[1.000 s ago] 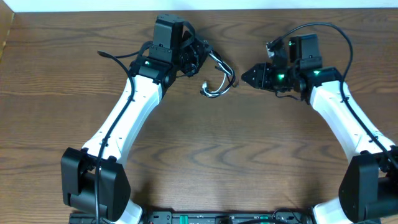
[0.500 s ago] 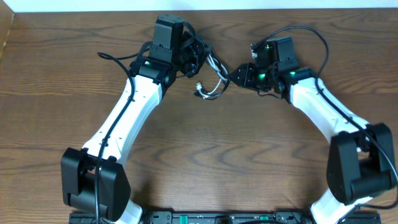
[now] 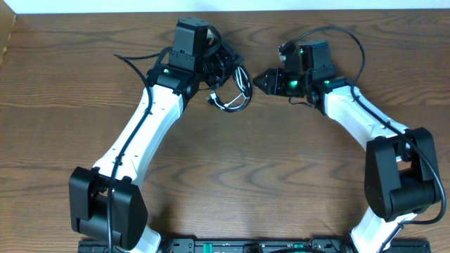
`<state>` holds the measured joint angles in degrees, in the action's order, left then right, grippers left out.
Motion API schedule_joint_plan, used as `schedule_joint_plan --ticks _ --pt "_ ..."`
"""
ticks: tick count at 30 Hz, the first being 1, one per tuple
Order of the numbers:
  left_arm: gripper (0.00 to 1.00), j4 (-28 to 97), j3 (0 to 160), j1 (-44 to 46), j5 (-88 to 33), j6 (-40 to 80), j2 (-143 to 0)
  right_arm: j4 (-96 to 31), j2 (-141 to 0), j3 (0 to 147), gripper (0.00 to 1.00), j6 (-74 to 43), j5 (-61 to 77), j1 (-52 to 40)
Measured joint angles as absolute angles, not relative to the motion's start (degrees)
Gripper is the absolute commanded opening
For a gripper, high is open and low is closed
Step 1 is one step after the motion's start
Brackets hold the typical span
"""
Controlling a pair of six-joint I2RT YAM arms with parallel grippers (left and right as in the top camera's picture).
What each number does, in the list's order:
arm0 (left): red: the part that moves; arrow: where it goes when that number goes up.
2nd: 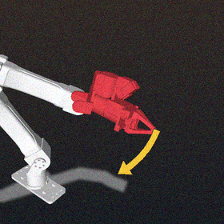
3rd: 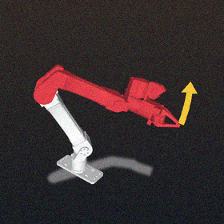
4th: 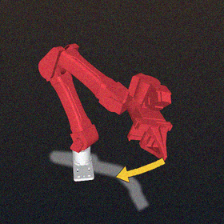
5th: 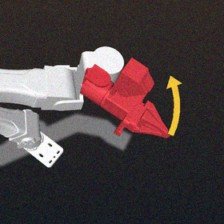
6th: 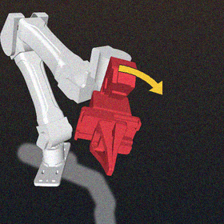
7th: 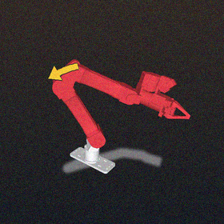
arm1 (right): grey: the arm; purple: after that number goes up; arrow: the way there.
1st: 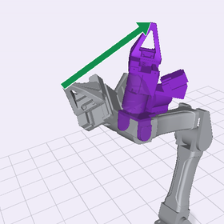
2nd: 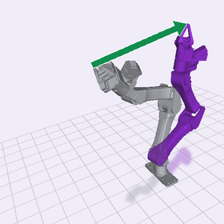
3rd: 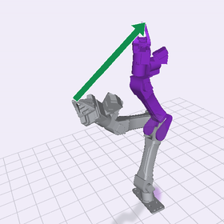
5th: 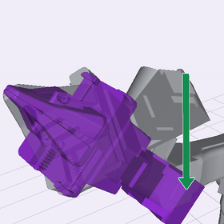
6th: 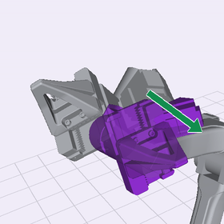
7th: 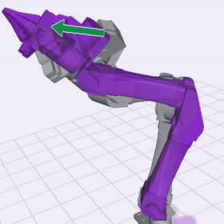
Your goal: Untangle cables
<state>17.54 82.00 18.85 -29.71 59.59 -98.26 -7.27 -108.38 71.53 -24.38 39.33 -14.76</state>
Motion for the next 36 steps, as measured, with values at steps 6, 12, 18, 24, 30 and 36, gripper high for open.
schedule_joint_plan --ticks 6,12,18,24,30,36 --pt "0.07 17.47 82.0 18.85 -36.88 45.65 -98.26 -4.58 -106.94 71.5 0.5 -13.32 54.89 -10.81" --pt "0.08 14.63 82.0 18.85 -45.01 38.22 -98.26 -8.38 -102.15 71.61 0.46 -14.11 50.85 -10.72" --pt "0.07 14.57 82.0 18.85 -56.47 28.88 -98.26 -15.64 -102.15 71.61 0.45 -18.37 37.15 -10.61" --pt "0.07 16.69 82.0 18.85 -59.18 26.13 -98.26 -16.56 -102.15 71.61 0.49 -15.68 31.31 -10.61" --pt "0.08 20.86 82.0 18.85 -59.7 24.99 -98.26 -15.84 -102.15 71.61 0.39 -7.09 29.36 -10.61" --pt "0.07 20.88 82.0 18.85 -59.99 24.99 -98.26 -15.81 -102.15 71.61 0.28 -3.38 28.73 -10.61"
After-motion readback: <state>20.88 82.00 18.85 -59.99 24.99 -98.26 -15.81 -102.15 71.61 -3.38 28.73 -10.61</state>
